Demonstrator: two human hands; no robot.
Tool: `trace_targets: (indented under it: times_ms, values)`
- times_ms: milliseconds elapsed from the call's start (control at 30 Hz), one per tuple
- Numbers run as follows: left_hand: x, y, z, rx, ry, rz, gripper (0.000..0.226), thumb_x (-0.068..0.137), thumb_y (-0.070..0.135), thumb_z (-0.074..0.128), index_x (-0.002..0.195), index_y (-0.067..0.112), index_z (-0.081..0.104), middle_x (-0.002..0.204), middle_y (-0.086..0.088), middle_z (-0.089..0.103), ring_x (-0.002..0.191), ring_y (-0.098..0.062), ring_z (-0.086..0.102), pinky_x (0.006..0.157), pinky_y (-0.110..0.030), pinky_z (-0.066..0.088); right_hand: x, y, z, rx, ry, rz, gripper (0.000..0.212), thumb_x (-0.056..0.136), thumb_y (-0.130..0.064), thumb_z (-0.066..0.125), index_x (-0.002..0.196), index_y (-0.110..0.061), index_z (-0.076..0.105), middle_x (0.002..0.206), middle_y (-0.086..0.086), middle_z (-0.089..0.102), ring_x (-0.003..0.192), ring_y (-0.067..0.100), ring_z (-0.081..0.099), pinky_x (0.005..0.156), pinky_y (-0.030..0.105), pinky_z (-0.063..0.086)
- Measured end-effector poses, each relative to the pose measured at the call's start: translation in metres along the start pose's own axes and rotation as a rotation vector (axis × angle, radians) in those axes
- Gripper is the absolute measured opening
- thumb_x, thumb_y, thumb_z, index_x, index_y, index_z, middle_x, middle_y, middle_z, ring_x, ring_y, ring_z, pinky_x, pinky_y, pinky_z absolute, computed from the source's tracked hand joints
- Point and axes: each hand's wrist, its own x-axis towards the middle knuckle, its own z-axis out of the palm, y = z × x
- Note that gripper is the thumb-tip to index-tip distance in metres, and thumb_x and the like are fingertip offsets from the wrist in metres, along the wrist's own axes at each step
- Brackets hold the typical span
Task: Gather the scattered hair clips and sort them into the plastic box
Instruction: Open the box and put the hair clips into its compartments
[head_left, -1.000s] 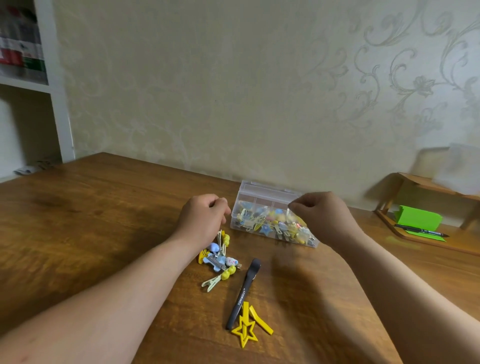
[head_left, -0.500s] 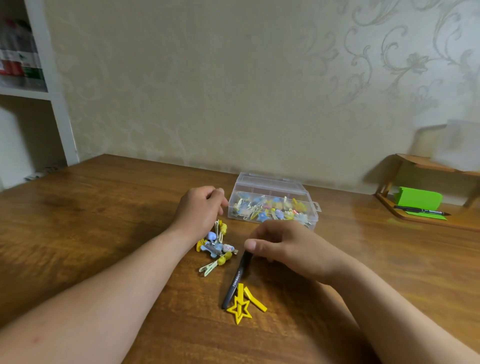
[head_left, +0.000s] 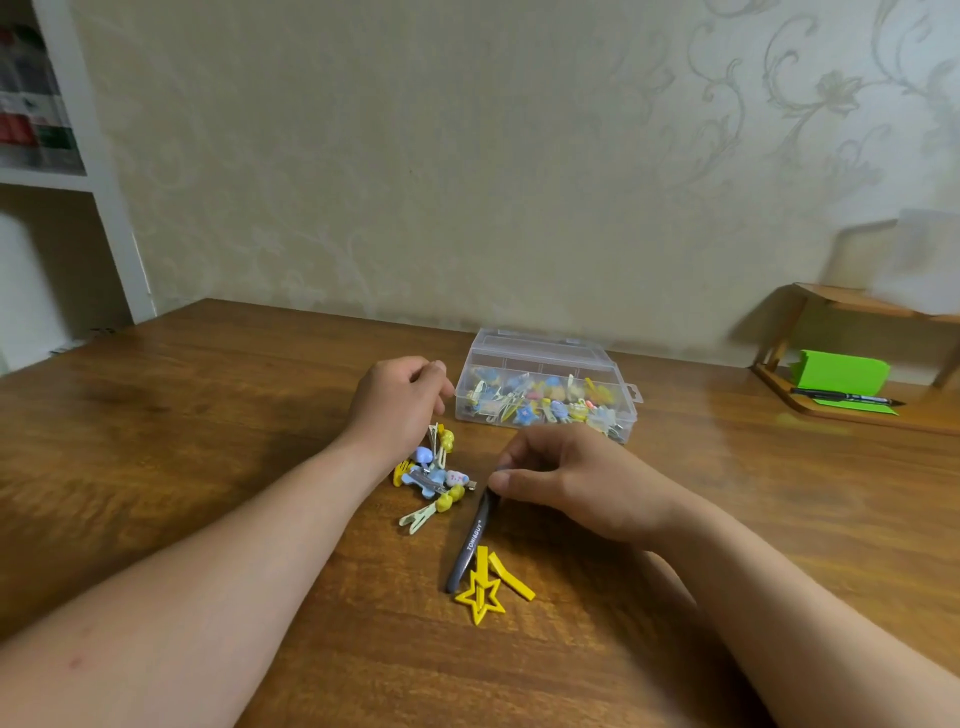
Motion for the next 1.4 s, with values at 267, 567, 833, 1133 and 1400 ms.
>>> trace_targets:
  times_ms: [267, 567, 833, 1133, 1400]
  values:
    - [0.0, 0.0, 0.0, -0.002, -0.006, 0.003, 0.038, 0.11, 0.031, 0.051, 0.085, 0.016, 0.076, 0.077, -0.003, 0.07, 0.072, -0.016, 0.06, 0.069, -0.032, 0.049, 0.002, 0.015, -0.014, 0.25, 0.047, 0.027, 0.015, 0.096, -0.031, 0.077, 0.096, -0.018, 0.072, 0.099, 0.014, 0.076, 0.085, 0.014, 0.068, 0.08, 0.032, 0.048]
    - [0.005, -0.003, 0.002, -0.037, 0.002, -0.011, 0.039, 0.11, 0.031, 0.053, 0.082, 0.017, 0.076, 0.073, -0.002, 0.07, 0.069, -0.018, 0.062, 0.069, -0.037, 0.051, 0.026, 0.013, -0.062, 0.585, 0.353, -0.04, 0.038, 0.089, 0.006, 0.075, 0.125, -0.007, 0.07, 0.112, 0.017, 0.073, 0.103, 0.03, 0.075, 0.092, 0.036, 0.059]
    - [0.006, -0.005, 0.002, -0.073, 0.003, -0.023, 0.039, 0.109, 0.03, 0.054, 0.079, 0.018, 0.075, 0.068, 0.0, 0.068, 0.064, -0.016, 0.06, 0.067, -0.036, 0.05, 0.094, 0.016, -0.091, 0.093, 0.488, 0.14, 0.024, 0.091, -0.011, 0.082, 0.113, -0.016, 0.073, 0.1, 0.005, 0.071, 0.075, 0.017, 0.061, 0.059, 0.021, 0.051]
    - [0.004, -0.001, 0.001, -0.076, -0.008, -0.031, 0.038, 0.109, 0.03, 0.053, 0.082, 0.017, 0.076, 0.07, 0.002, 0.068, 0.065, -0.013, 0.059, 0.063, -0.03, 0.045, 0.127, 0.026, -0.08, -0.121, 0.44, 0.242, 0.011, 0.09, -0.013, 0.082, 0.098, -0.012, 0.074, 0.087, 0.005, 0.068, 0.063, 0.015, 0.053, 0.052, 0.025, 0.041]
    - [0.004, -0.001, 0.001, -0.07, -0.006, -0.033, 0.037, 0.11, 0.03, 0.053, 0.083, 0.018, 0.075, 0.071, 0.001, 0.069, 0.067, -0.015, 0.059, 0.062, -0.03, 0.045, 0.134, 0.029, -0.073, -0.267, 0.462, 0.284, 0.009, 0.089, -0.02, 0.083, 0.089, -0.013, 0.077, 0.086, 0.005, 0.073, 0.078, 0.023, 0.065, 0.074, 0.041, 0.059]
